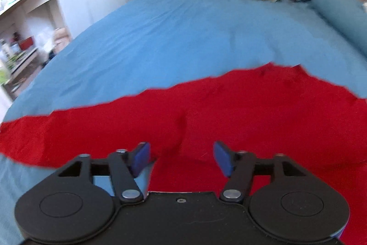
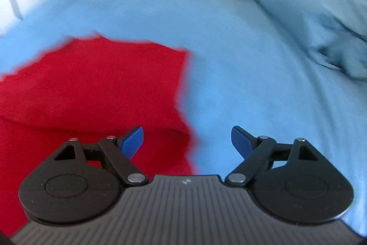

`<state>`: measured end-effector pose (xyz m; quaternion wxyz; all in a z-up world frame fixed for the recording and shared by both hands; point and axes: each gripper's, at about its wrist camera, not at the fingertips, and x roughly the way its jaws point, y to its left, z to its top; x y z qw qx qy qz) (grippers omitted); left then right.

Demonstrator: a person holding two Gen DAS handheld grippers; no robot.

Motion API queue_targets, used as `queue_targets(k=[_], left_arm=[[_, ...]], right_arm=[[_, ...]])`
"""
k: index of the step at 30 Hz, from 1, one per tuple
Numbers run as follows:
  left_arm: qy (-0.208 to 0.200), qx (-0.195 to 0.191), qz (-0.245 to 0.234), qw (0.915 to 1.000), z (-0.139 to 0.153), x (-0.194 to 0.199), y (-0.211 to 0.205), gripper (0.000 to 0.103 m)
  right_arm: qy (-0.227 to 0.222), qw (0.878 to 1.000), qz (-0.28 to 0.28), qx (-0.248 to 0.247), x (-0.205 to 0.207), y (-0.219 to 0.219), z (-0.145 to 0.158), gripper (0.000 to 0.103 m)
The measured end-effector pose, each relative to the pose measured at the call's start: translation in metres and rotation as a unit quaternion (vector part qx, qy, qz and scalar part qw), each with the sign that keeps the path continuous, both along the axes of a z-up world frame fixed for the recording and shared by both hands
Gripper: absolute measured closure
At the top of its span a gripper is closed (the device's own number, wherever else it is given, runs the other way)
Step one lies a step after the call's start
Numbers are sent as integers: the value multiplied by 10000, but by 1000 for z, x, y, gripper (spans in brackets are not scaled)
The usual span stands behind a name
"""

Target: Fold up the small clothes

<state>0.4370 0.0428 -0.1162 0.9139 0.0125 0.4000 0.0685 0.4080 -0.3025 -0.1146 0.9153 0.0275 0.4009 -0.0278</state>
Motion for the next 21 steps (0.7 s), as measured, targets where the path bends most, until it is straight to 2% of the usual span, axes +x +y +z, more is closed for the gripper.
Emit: queue_targets(k=[4,6,8,9,12,14,16,19,21], left_arm=[[-95,-211,-311,9992,-6,27,-14,31],[-116,-265,-426,9987,-13,39,-20,31],[-88,-222,-547,9982,-20,47,-27,31],[-58,-203,-599,9980,-23,51,-28,31],[-4,-212,-750,9970,-28,56,-30,31],[79,-180,-805,9966,-36,58,-29,31],[211,-153,-773,9967,-45,60,-28,31],[436,-208,-630,9968,-60,60,-23,31],[496,-290,-563,9968,-68,59,-18,31]], right_arm=[[-159,9979,409,482,29,33,-8,4],[18,9978,303,582,44,40,-26,4],[501,9975,-68,487,50,35,-51,4],[364,9978,-59,559,43,30,-54,4],[325,9977,39,598,39,27,-39,4],[-34,9969,193,757,42,26,-22,2],[-252,9962,379,742,62,29,-11,2],[-291,9962,450,688,101,31,-14,2],[-115,9981,353,490,126,27,-28,2]])
